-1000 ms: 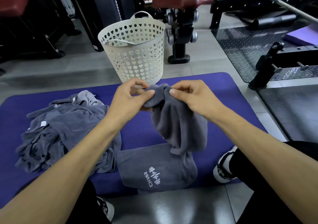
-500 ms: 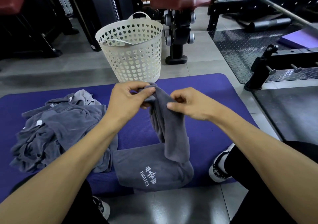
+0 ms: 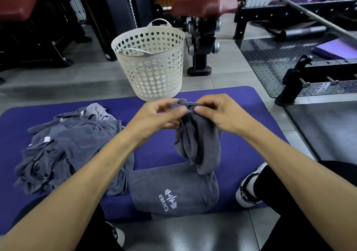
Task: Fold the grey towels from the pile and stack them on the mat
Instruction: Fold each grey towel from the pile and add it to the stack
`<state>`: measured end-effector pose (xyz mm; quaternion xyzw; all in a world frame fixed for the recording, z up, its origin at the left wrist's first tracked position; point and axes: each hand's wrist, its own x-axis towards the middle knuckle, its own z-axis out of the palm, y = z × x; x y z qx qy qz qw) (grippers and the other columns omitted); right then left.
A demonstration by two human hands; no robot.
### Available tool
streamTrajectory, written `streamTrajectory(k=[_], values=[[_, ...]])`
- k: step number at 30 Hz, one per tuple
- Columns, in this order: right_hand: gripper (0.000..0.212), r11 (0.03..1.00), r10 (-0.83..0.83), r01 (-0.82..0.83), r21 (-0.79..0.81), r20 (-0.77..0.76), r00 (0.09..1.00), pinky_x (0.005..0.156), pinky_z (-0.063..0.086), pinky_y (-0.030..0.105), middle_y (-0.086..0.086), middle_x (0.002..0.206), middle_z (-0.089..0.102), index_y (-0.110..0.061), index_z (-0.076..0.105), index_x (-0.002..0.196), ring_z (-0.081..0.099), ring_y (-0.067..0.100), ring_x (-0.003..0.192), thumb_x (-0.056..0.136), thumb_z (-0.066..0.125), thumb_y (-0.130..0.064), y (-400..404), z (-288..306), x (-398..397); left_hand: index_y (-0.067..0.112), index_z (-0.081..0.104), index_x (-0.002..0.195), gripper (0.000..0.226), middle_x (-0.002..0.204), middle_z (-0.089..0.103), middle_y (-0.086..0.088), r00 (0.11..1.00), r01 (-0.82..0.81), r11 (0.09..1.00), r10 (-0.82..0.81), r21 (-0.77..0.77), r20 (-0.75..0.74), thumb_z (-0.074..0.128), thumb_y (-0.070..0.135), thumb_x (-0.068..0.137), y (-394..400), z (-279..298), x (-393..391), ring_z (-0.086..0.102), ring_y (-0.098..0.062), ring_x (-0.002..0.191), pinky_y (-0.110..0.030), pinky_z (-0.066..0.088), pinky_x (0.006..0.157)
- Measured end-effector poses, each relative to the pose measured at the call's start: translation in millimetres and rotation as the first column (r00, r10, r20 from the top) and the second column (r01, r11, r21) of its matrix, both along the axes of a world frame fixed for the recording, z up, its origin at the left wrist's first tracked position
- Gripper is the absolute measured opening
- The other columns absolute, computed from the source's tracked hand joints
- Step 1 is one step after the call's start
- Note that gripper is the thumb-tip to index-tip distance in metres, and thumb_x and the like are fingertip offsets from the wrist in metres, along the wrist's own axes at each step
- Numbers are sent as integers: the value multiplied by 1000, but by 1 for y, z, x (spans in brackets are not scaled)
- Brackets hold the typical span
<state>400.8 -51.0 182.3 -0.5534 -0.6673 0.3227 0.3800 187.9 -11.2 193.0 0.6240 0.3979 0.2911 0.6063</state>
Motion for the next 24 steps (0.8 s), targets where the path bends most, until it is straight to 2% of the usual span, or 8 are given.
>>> streamTrajectory(k=[3, 4, 8, 11, 13, 16, 19, 24], values=[[18, 996, 83, -83, -34, 14, 996, 78, 48, 18, -7, 88, 73, -22, 72, 93, 65, 4, 84, 97, 58, -11, -1, 6, 4, 37, 68, 118, 56, 111, 70, -6, 986, 65, 973, -27, 222, -167, 87, 39, 65, 0, -3, 0, 65, -38, 99, -43, 56, 93], [18, 994, 105, -104, -46, 19, 994, 80, 49, 19, -5, 91, 73, -20, 73, 95, 66, 5, 86, 98, 57, -11, -1, 7, 5, 40, 69, 116, 55, 111, 71, -3, 981, 77, 963, -28, 257, -190, 88, 42, 64, 0, -3, -1, 64, -38, 101, -44, 55, 94], [20, 983, 172, -170, -68, 20, 985, 85, 50, 20, -5, 96, 74, -23, 73, 98, 67, 8, 93, 98, 57, -11, -5, 10, 4, 28, 74, 107, 31, 98, 75, 10, 990, 74, 951, -35, 300, -134, 81, 29, 77, -4, -2, 3, 69, -6, 88, -21, 55, 75], [17, 984, 163, -163, -77, 0, 987, 83, 49, 18, -5, 95, 74, -23, 73, 98, 67, 5, 91, 97, 59, -13, -6, 9, 0, 21, 75, 93, 7, 80, 71, 10, 991, 47, 936, -1, 349, -132, 75, 19, 86, -4, -6, 8, 60, -1, 68, -18, 49, 59], [12, 986, 136, -138, -89, -30, 990, 83, 50, 19, -4, 96, 74, -21, 72, 100, 67, 5, 90, 96, 62, -15, -5, 7, 0, 24, 74, 86, 6, 74, 69, 15, 990, -19, 927, 69, 374, -120, 73, 18, 88, 0, -9, 10, 57, 1, 62, -17, 47, 57], [6, 977, 90, -76, -199, 66, 994, 78, 51, 24, -6, 91, 72, -20, 70, 98, 65, 6, 83, 95, 65, -21, -5, 3, 10, 26, 69, 77, 18, 64, 64, 20, 973, -186, 906, 224, 379, -57, 69, 15, 90, 11, -11, 10, 54, 3, 57, -17, 46, 54], [8, 945, 100, -20, -328, 229, 968, 75, 50, 36, 4, 82, 70, -16, 70, 89, 58, 12, 72, 94, 64, -20, -4, -5, 23, 26, 70, 78, 14, 66, 65, 18, 936, -328, 885, 351, 331, -9, 69, 19, 91, 26, -12, 0, 57, -1, 61, -19, 48, 56], [10, 945, 20, 50, -324, 210, 978, 71, 53, 33, 0, 72, 62, -16, 70, 84, 56, 13, 67, 92, 65, -14, -4, -9, 27, 26, 73, 80, 9, 81, 71, 1, 924, -350, 898, 378, 266, -60, 71, 24, 89, 39, -22, -10, 64, -16, 76, -40, 57, 73]])
